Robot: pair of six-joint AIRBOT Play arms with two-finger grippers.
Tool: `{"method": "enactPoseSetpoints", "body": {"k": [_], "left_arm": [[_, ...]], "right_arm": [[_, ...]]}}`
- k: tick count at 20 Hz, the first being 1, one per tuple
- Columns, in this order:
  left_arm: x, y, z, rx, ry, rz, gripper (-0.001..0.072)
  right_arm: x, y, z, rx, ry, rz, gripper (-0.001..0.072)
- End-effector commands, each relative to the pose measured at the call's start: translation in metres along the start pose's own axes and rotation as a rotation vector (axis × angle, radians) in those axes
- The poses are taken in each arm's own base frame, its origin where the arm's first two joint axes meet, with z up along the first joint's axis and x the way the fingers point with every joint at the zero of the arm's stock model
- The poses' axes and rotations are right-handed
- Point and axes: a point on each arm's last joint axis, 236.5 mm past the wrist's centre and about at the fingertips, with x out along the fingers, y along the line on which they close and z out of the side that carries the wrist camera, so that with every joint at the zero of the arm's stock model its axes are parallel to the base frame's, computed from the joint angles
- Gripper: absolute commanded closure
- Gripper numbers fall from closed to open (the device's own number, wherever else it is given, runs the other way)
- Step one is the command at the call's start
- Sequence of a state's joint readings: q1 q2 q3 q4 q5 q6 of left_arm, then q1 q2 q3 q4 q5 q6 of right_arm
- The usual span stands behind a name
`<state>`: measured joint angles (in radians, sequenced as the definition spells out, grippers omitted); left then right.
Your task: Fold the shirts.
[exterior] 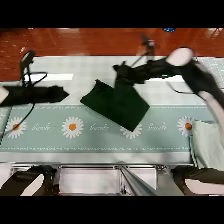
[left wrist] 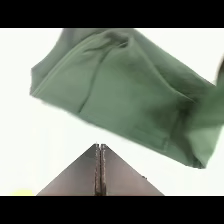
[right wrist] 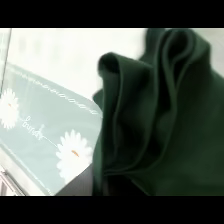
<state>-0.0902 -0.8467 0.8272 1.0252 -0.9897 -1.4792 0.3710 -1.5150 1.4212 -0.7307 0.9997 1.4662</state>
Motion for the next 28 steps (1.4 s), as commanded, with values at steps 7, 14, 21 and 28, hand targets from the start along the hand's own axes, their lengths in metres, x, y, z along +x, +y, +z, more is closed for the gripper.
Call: {"method": "enactPoseSetpoints", "body": {"k": [7,14,21,28], "left_arm": [[-0.009,0.013,-0.039,-0.071,-0.05,0.001,0.0685],[0.0,0.023,-0.016,-0.091,-0.128,0.023,0.0685],[0.002,0.024,-0.021,-0.094,-0.108,0.023,0.0685],[0.004,0.025,-0.022,-0.098,-0.1,0.025,0.0686]], "right_arm": [[0.129,-0.011,-0.008,0.074,0.14,0.054,0.0296],[-0.02,-0.026,0.013,0.013,0.195,0.006,0.0297],[-0.233,-0.166,-0.045,0.183,-0.196,-0.732,0.0293],[-0.094,-0.197,-0.157,0.591,-0.24,-0.395,0.0294]]}}
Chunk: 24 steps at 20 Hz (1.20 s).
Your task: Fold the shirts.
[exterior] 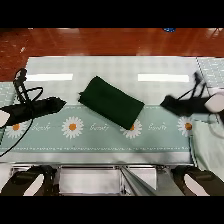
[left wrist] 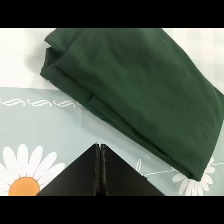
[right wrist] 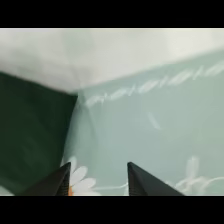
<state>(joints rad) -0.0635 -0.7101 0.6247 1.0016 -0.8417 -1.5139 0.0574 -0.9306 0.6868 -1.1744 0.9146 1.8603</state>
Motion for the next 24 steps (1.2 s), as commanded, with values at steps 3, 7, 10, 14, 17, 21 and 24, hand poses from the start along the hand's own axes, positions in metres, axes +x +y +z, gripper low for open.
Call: {"method": "enactPoseSetpoints", "body": {"k": [3,7,10,14,17,21,24], "left_arm": [[0.005,0.003,-0.005,-0.008,0.027,0.006,0.0686],[0.009,0.002,-0.008,-0.026,0.047,-0.003,0.0686],[0.014,0.006,-0.011,-0.031,0.063,0.005,0.0686],[0.028,0.006,-0.023,-0.048,0.124,0.002,0.0686],[0.037,0.001,-0.034,-0.04,0.168,-0.006,0.0685],[0.045,-0.003,-0.041,-0.027,0.192,-0.011,0.0685],[0.047,-0.007,-0.044,-0.018,0.203,-0.02,0.0685]], "right_arm": [[0.078,0.025,-0.061,0.189,0.103,0.164,0.0293],[0.111,0.05,-0.075,0.241,0.196,0.245,0.0294],[0.126,0.068,-0.068,0.234,0.236,0.286,0.0294],[0.136,0.107,-0.062,0.132,0.294,0.347,0.0538],[0.111,0.164,-0.03,-0.071,0.232,0.457,0.0685],[0.061,0.215,0.043,-0.235,0.099,0.438,0.0685],[0.003,0.246,0.09,-0.322,0.024,0.453,0.0685]]}}
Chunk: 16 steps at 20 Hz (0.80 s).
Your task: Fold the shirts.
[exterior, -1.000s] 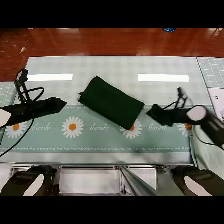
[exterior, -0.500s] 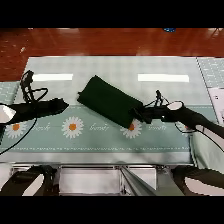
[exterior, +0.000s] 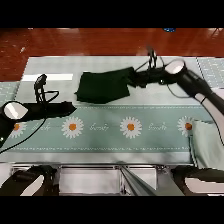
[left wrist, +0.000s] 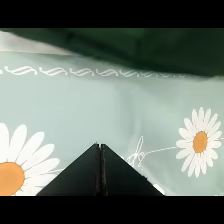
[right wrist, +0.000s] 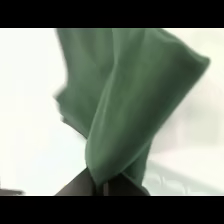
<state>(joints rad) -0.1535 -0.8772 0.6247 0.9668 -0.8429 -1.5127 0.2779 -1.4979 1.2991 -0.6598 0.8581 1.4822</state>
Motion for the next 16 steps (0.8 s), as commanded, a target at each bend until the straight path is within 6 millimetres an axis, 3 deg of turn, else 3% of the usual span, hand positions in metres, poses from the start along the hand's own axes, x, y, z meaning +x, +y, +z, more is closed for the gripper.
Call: {"method": "enactPoseSetpoints", "body": {"k": [1,4,8,12,16], "left_arm": [[0.004,-0.004,-0.004,0.012,0.016,-0.006,0.0685],[0.003,0.001,0.0,0.019,0.003,0.005,0.0685],[0.003,0.001,0.0,0.015,0.003,0.004,0.0685],[0.003,0.002,0.004,0.014,-0.013,0.005,0.0685],[0.003,0.002,0.003,0.014,-0.012,0.005,0.0685]], "right_arm": [[-0.056,0.041,0.054,-0.121,-0.057,-0.041,0.0685],[-0.116,0.049,0.082,-0.153,-0.082,-0.081,0.0685],[-0.2,0.032,0.092,-0.13,-0.125,-0.174,0.0685],[-0.29,0.002,0.09,-0.037,-0.252,-0.322,0.0685],[-0.369,-0.034,0.057,0.09,-0.302,-0.481,0.0687]]}}
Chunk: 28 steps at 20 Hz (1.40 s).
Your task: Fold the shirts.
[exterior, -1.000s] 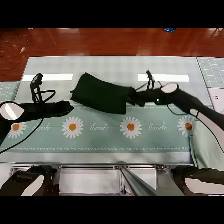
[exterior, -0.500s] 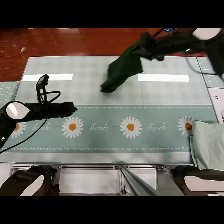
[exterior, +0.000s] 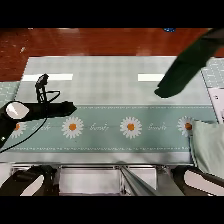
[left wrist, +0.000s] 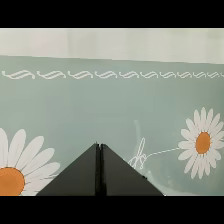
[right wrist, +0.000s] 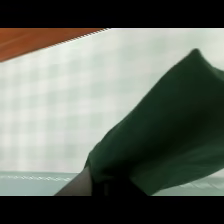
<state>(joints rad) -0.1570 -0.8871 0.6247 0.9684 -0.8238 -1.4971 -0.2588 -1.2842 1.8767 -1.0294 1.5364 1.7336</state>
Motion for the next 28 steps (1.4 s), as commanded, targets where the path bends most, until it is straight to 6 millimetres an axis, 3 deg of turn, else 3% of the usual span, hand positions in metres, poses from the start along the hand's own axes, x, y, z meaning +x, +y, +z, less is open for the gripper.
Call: {"method": "enactPoseSetpoints", "body": {"k": [1,3,5,8,11,14,18,19,20,21,23,25,27,28], "left_arm": [[0.0,0.0,0.001,-0.001,-0.005,0.0,0.0685],[0.0,0.0,0.003,-0.001,-0.013,0.001,0.0685],[0.0,0.001,0.006,-0.001,-0.026,0.002,0.0685],[0.0,0.0,0.008,-0.004,-0.036,-0.001,0.0685],[0.0,-0.001,0.008,-0.006,-0.036,-0.003,0.0685],[0.0,0.0,0.01,-0.005,-0.043,-0.002,0.0685],[0.0,0.0,0.015,-0.006,-0.062,0.0,0.0685],[0.0,0.0,0.015,-0.003,-0.062,0.0,0.0685],[0.0,0.0,0.015,0.011,-0.061,0.0,0.0685],[0.0,0.0,0.014,0.034,-0.061,0.001,0.0685],[0.0,0.001,0.019,0.084,-0.081,0.006,0.0685],[-0.004,0.002,0.041,0.094,-0.161,0.016,0.0685],[-0.022,-0.005,0.072,0.119,-0.241,0.014,0.0685],[-0.037,-0.012,0.092,0.162,-0.289,0.012,0.0685]], "right_arm": [[-0.063,-0.059,-0.025,0.105,0.01,-0.202,0.0687],[-0.095,-0.086,-0.047,0.153,0.034,-0.326,0.0687],[-0.123,-0.101,-0.059,0.198,-0.013,-0.4,0.0687],[-0.151,-0.135,-0.093,0.315,-0.048,-0.513,0.0687],[-0.161,-0.185,-0.163,0.472,0.02,-0.666,0.0687],[-0.176,-0.231,-0.248,0.685,0.115,-0.88,0.0686],[-0.187,-0.255,-0.332,0.915,0.228,-1.05,0.0684],[-0.188,-0.258,-0.346,0.969,0.25,-1.088,0.0654],[-0.186,-0.261,-0.357,1.018,0.269,-1.111,0.0475],[-0.18,-0.263,-0.36,1.013,0.286,-1.098,0.0283],[-0.176,-0.271,-0.355,0.989,0.259,-1.089,0.0298],[-0.177,-0.278,-0.344,0.972,0.232,-1.089,0.0298],[-0.169,-0.284,-0.307,0.933,0.151,-1.003,0.0303],[-0.161,-0.285,-0.273,0.9,0.072,-0.917,0.0314]]}}
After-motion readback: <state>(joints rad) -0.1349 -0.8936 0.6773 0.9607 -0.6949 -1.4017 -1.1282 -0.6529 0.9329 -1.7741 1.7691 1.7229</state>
